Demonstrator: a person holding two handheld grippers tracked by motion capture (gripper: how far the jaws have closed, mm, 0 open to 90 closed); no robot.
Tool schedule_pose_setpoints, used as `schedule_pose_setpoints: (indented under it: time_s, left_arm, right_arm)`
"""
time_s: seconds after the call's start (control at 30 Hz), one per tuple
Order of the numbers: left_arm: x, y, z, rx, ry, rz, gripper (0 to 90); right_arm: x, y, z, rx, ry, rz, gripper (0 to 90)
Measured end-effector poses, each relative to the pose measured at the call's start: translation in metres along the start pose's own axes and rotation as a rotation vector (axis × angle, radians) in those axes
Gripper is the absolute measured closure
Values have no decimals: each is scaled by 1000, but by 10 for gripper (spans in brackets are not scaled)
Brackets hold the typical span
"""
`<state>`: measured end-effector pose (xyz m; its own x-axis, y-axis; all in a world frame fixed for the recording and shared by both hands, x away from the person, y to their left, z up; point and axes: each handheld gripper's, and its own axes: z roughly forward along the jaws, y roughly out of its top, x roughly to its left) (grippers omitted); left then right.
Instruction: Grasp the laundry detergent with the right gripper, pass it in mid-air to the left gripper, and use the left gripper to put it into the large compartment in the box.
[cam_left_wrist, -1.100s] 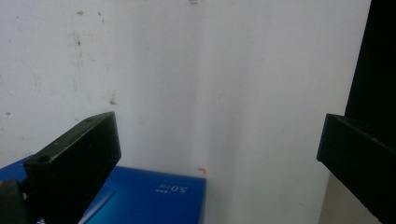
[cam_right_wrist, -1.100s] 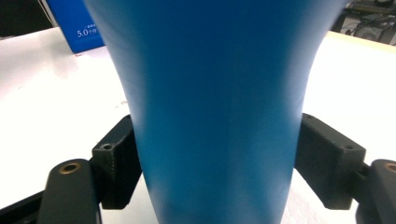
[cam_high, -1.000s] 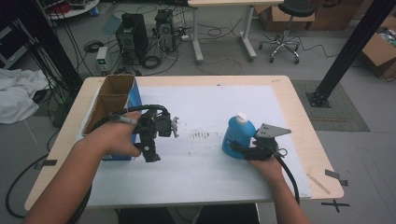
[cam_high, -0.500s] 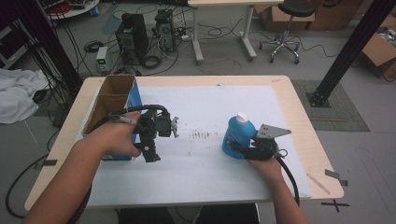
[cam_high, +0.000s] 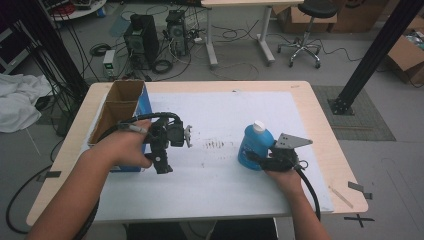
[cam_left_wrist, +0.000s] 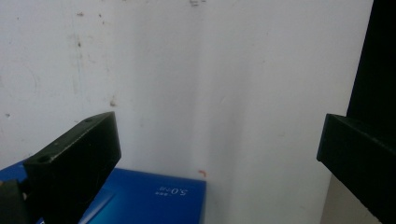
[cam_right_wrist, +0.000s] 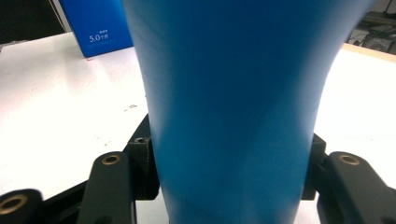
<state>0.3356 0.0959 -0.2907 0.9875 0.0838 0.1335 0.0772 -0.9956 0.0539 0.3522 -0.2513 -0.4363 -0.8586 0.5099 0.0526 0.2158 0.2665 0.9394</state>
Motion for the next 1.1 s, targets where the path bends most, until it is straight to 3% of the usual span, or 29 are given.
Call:
schedule_pose_setpoints:
  time_s: [0.17, 0.33, 0.6, 0.67, 0.73, 1.1]
  left_arm:
    - [0, 1, 0, -4, 0, 1, 1]
    - [1, 4, -1, -4, 2, 7, 1]
    - [2, 11, -8, -12, -1, 19, 1]
    - [2, 11, -9, -14, 1, 21, 1]
    - [1, 13, -13, -17, 0, 22, 1]
    - [-3, 21, -28, -27, -17, 44, 1]
  right_arm:
    - [2, 2, 0, 9, -11, -12, 449]
    - [10, 10, -2, 31, -26, -63, 456]
    - [23, 37, -12, 20, 96, -96, 455]
    - [25, 39, -13, 22, 109, -102, 455]
    - [33, 46, -14, 24, 158, -118, 454]
    - [57, 54, -4, 32, 286, -157, 453]
